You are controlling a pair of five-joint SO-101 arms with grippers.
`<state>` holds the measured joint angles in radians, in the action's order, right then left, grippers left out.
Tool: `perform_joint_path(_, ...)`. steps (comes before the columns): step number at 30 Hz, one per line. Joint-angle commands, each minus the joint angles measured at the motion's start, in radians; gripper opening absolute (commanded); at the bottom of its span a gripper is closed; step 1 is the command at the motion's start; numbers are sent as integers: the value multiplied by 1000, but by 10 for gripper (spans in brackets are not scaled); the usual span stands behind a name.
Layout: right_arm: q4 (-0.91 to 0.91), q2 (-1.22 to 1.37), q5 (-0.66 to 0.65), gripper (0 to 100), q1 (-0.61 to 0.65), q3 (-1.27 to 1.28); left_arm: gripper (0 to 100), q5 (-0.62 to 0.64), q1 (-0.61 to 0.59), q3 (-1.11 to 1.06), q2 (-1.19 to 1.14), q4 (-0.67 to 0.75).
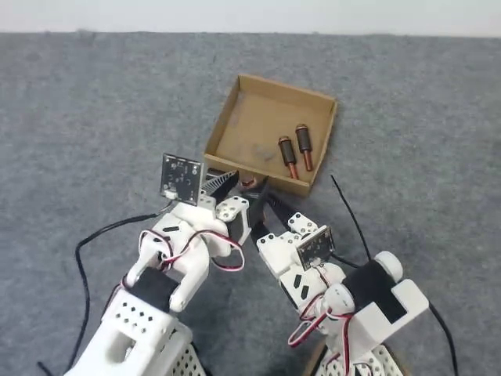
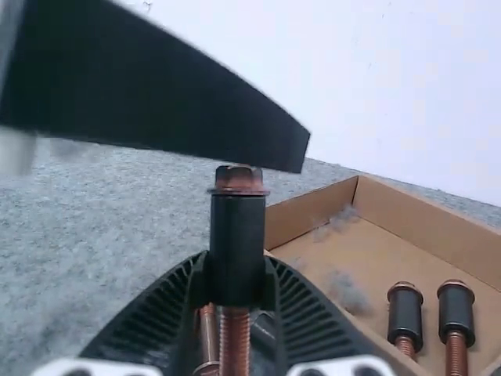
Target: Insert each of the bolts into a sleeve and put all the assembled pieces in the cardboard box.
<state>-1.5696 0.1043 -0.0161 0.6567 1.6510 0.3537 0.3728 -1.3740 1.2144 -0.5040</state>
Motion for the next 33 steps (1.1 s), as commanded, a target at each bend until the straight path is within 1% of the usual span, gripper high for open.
perform_joint_path(1,-8,-8,-20,6,-13,6,181,8,18,108,152,-150)
perform_joint_path(8,-8,-8,-20,6,-13,11,181,6,12,31,466,-275)
perform_joint_path(12,-8,-8,-20,6,-15,12,181,6,-68,-8,614,-322)
perform_joint_path(22,-8,-8,-20,6,-16,12,181,6,-387,4,603,-334)
perform_joint_path(24,-8,-8,-20,6,-31,12,181,-9,-445,-1,603,-365)
perform_joint_path(29,-10,-8,-20,6,-45,12,180,-127,-528,-59,603,-491)
perform_joint_path(33,-10,-8,-20,6,-45,12,180,-140,-597,-143,603,-505)
